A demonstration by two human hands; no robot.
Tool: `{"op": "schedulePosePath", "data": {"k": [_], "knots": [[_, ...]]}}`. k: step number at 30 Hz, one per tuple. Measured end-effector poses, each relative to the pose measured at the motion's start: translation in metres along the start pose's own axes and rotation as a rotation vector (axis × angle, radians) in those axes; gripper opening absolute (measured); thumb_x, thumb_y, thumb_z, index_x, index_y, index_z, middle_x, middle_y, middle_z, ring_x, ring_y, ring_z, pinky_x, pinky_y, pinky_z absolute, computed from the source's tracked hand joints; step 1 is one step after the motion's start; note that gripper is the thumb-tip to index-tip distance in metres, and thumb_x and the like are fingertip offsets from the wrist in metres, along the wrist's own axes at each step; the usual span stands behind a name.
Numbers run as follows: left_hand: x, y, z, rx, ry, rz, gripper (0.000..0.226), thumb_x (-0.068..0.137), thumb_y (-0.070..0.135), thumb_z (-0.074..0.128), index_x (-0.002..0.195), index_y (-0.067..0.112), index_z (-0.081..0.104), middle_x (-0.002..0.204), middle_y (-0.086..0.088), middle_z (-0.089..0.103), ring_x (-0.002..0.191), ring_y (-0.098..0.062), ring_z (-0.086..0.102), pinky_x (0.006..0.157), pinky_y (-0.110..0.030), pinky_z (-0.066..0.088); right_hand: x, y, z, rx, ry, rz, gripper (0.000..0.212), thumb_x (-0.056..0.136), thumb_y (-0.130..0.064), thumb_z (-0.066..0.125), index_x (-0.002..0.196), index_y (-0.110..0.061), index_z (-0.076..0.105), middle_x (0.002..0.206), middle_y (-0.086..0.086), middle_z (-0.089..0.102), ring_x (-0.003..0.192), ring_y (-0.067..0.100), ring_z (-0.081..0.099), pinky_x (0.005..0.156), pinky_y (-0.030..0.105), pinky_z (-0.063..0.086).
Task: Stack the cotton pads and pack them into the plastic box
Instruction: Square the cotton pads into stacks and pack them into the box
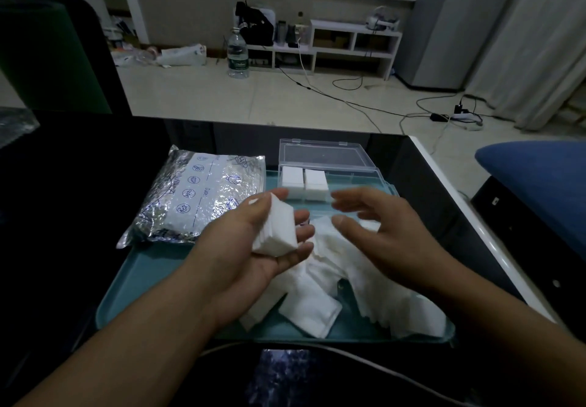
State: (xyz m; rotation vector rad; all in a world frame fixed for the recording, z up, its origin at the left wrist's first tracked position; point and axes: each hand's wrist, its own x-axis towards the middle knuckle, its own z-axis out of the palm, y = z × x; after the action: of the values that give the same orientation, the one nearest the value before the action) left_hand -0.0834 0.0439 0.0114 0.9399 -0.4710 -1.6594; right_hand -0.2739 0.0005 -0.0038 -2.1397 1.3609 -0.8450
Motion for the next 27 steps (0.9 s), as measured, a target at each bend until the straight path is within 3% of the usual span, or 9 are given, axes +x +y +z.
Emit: {"op": "schedulePosePath", "data": {"k": [3,8,15,21,24,27], "knots": [[-0.001,0.005,-0.001,-0.025,0.018,-0.005,0.025,0.102,0.027,0.043,0.109,0.012,0.062,0.095,-0.020,0.072,0.066,-0.024,0.069,0.054,-0.033,0.056,0.003,0.016,0.004,-0.240,-0.052,0.062,0.030,0.092,-0.034,0.060,0.121,-0.027,0.062,0.116,-0.013,0.063,0.113,0.005,0.054,0.102,0.026,0.040],[0.000,0.002,-0.001,-0.022,0.022,-0.015,0.023,0.101,0.028,0.044,0.106,0.012,0.060,0.092,-0.020,0.070,0.063,-0.023,0.065,0.052,-0.030,0.054,0.005,0.011,0.017,-0.514,-0.205,0.076,0.046,0.094,-0.045,0.054,0.137,-0.032,0.046,0.130,-0.008,0.057,0.125,0.016,0.040,0.104,0.034,0.033],[0.002,0.000,-0.005,0.000,0.020,-0.019,0.026,0.103,0.030,0.041,0.109,0.013,0.060,0.094,-0.019,0.072,0.064,-0.024,0.066,0.051,-0.031,0.054,0.008,0.012,0.023,-0.556,-0.285,0.146,0.050,0.094,-0.050,0.048,0.140,-0.032,0.041,0.131,-0.005,0.058,0.126,0.020,0.037,0.105,0.038,0.032],[0.002,-0.002,-0.004,0.000,0.016,-0.016,0.026,0.103,0.029,0.042,0.111,0.012,0.060,0.097,-0.021,0.071,0.064,-0.024,0.066,0.052,-0.031,0.055,0.009,0.011,0.018,-0.418,-0.177,0.072,0.034,0.093,-0.037,0.058,0.127,-0.034,0.057,0.100,-0.018,0.065,0.107,0.009,0.046,0.094,0.031,0.039],[0.003,-0.002,-0.004,0.006,0.014,-0.010,0.027,0.103,0.030,0.041,0.111,0.013,0.060,0.097,-0.020,0.071,0.064,-0.024,0.066,0.053,-0.030,0.054,0.007,0.010,0.018,-0.512,-0.168,0.049,0.035,0.093,-0.043,0.055,0.125,-0.031,0.060,0.110,-0.013,0.065,0.109,0.012,0.047,0.096,0.033,0.040],[0.003,-0.003,-0.004,0.016,0.017,-0.009,0.027,0.103,0.031,0.041,0.111,0.013,0.060,0.096,-0.020,0.072,0.064,-0.023,0.067,0.052,-0.031,0.054,0.005,0.008,0.020,-0.508,-0.258,0.084,0.042,0.094,-0.050,0.050,0.130,-0.029,0.056,0.123,-0.007,0.062,0.118,0.017,0.043,0.101,0.036,0.036]]}}
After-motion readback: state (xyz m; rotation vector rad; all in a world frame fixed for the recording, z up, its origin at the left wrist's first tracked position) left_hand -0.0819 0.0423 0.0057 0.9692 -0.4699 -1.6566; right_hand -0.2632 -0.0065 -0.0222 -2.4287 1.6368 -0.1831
